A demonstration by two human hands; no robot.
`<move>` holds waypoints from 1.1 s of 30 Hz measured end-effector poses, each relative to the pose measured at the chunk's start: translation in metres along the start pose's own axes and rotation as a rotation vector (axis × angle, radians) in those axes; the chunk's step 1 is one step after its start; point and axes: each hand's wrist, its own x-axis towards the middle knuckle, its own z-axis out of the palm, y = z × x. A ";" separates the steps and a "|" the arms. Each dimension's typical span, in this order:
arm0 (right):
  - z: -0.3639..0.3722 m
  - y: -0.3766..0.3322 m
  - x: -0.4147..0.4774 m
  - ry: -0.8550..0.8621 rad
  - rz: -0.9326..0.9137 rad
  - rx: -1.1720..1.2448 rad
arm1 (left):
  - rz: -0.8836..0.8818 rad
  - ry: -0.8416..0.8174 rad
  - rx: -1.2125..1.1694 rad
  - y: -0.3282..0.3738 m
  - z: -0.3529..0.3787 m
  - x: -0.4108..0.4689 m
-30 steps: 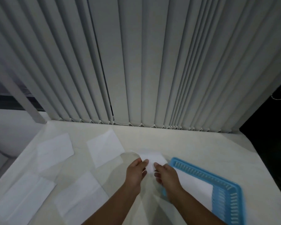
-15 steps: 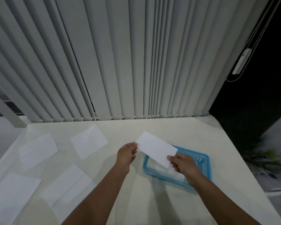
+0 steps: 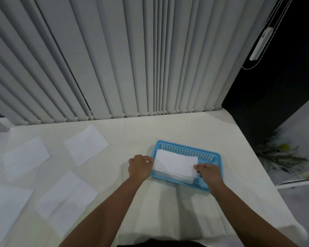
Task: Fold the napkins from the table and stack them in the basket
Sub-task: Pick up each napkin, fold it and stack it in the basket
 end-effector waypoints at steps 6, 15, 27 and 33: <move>-0.001 0.005 0.002 0.002 -0.044 -0.032 | 0.042 -0.013 0.190 0.009 0.012 0.006; 0.007 0.006 0.004 -0.013 -0.021 -0.031 | 0.036 -0.037 0.173 0.008 0.012 0.006; 0.003 0.003 0.002 -0.035 -0.006 -0.030 | 0.117 0.008 0.224 -0.009 0.014 0.006; 0.000 -0.002 0.000 -0.039 -0.009 -0.037 | 0.115 -0.028 0.179 -0.012 0.011 0.006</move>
